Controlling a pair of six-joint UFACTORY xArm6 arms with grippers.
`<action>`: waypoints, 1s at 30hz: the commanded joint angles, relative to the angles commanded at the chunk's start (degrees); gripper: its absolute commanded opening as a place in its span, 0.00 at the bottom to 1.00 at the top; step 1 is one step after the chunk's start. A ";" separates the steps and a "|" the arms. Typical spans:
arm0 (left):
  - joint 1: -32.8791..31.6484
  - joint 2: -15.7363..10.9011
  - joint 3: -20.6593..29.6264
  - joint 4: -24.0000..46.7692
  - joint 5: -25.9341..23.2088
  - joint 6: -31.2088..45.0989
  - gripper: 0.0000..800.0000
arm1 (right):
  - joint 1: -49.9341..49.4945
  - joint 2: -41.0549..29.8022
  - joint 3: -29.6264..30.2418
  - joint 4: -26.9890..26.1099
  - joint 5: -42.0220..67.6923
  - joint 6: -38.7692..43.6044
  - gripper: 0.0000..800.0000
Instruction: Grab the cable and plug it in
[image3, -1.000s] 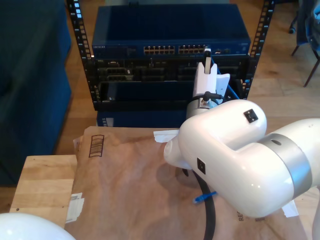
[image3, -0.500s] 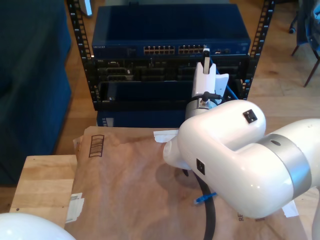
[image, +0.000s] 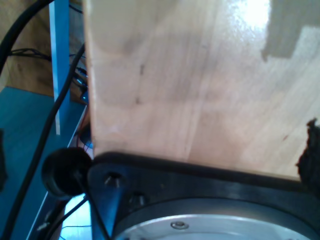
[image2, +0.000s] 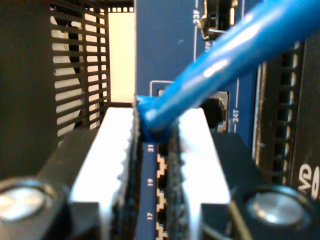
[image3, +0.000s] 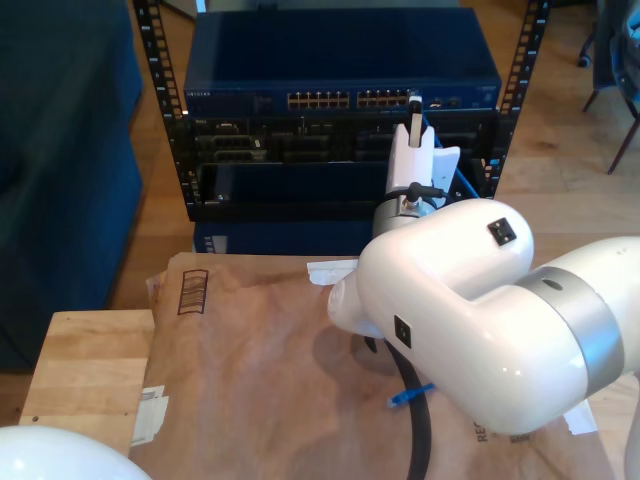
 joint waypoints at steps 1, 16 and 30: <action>-0.09 0.00 0.00 0.00 0.00 0.00 1.00 | 0.00 0.00 0.09 -0.26 0.00 0.09 0.00; -0.09 0.00 0.00 0.09 0.09 0.00 1.00 | -0.70 0.26 -0.88 -0.53 0.18 0.09 0.00; -0.09 0.00 0.00 0.00 0.00 0.00 1.00 | -0.44 0.26 -0.53 -0.53 0.53 0.09 0.00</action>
